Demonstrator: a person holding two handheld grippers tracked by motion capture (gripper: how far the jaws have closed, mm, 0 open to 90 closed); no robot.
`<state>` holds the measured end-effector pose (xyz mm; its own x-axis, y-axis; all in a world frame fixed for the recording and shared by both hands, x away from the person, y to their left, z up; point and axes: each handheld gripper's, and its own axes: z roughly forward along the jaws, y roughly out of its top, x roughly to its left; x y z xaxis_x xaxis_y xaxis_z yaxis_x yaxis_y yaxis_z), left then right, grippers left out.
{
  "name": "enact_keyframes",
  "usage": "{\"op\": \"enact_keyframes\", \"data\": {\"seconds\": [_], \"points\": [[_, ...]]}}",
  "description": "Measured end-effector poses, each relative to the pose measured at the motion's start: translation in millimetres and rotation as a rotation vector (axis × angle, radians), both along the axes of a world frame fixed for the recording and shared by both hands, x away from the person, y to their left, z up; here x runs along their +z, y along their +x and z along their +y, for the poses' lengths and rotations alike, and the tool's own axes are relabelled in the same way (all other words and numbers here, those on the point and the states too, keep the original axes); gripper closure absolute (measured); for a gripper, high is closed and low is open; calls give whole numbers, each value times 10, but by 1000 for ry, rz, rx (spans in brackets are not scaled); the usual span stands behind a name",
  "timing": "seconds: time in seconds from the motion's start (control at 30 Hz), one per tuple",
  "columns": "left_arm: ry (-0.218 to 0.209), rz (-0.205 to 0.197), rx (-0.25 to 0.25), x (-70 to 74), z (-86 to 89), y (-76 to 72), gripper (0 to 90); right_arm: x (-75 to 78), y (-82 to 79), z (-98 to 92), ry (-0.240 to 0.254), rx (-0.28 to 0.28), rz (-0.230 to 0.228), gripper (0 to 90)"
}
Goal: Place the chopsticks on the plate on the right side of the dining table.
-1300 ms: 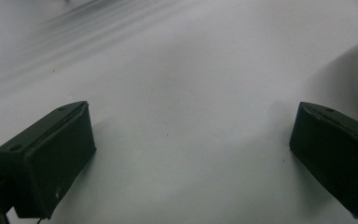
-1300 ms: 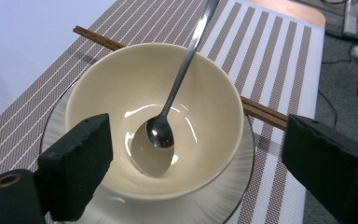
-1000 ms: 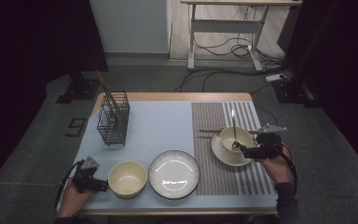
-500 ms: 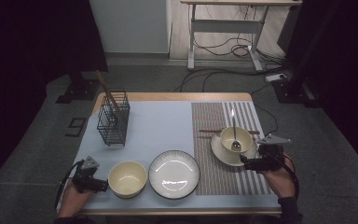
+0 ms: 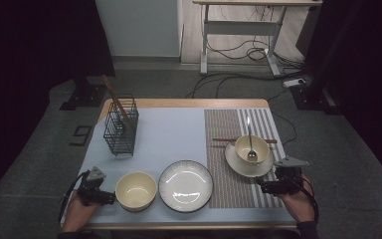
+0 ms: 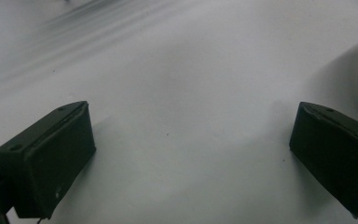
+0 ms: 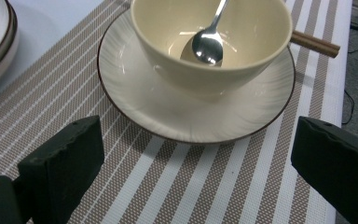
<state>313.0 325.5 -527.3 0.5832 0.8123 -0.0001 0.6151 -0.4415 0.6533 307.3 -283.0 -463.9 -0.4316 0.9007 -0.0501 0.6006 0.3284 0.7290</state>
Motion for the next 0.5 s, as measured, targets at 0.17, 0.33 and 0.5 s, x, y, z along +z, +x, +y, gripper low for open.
{"op": "enact_keyframes", "data": {"seconds": [0.17, 0.33, 0.5], "points": [[0, 0, 0, 0, 0, 0, 0, -122, -2, -2, -10, 5, 34, 20], [0, 0, -1, 0, 1, 0, 0, -264, 5, -18, -24, -3, 71, 23], [0, 0, 0, 0, 0, 0, 0, -405, 25, -46, -31, -8, 115, 19]]}}
